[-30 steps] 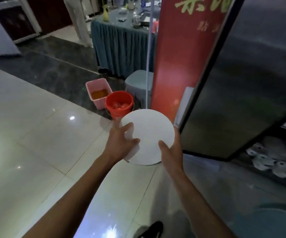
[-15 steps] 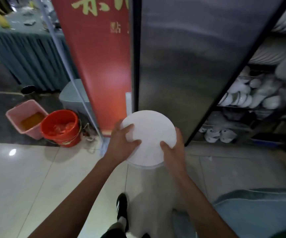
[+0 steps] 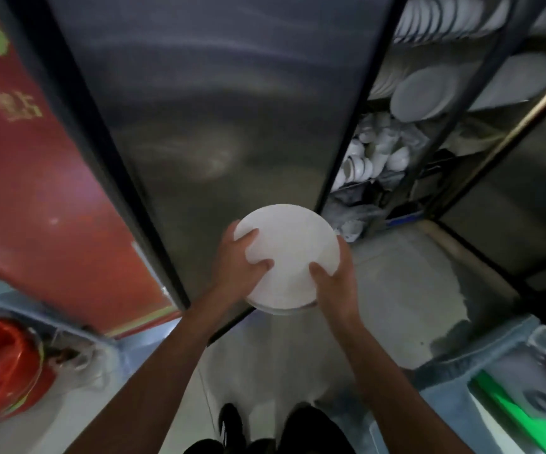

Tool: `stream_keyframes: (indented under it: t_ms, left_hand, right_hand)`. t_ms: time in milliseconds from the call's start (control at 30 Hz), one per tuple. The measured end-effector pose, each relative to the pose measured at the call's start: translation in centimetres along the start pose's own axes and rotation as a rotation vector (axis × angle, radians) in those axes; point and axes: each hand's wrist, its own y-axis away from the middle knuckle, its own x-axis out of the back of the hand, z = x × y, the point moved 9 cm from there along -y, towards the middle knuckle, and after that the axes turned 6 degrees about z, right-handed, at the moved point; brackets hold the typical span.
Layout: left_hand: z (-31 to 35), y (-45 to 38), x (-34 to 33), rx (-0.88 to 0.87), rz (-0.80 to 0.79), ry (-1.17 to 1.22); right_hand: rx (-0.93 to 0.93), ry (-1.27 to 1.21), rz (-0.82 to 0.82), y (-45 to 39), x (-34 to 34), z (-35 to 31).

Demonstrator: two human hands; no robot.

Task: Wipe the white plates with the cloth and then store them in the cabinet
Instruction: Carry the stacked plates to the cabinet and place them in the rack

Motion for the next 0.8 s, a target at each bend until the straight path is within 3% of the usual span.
stream_keyframes:
  t_ms: [267, 800]
  left_hand:
    - [3.6, -8.0, -8.0, -0.091, -0.151, 0.049]
    - [16.7, -21.3, -25.5, -0.255, -0.313, 0.006]
  right_hand:
    - [-0.067, 0.002, 0.194, -7.3, 4.0, 1.0]
    - [-0.1, -0.14, 0.378, -25.4, 14.5, 4.0]
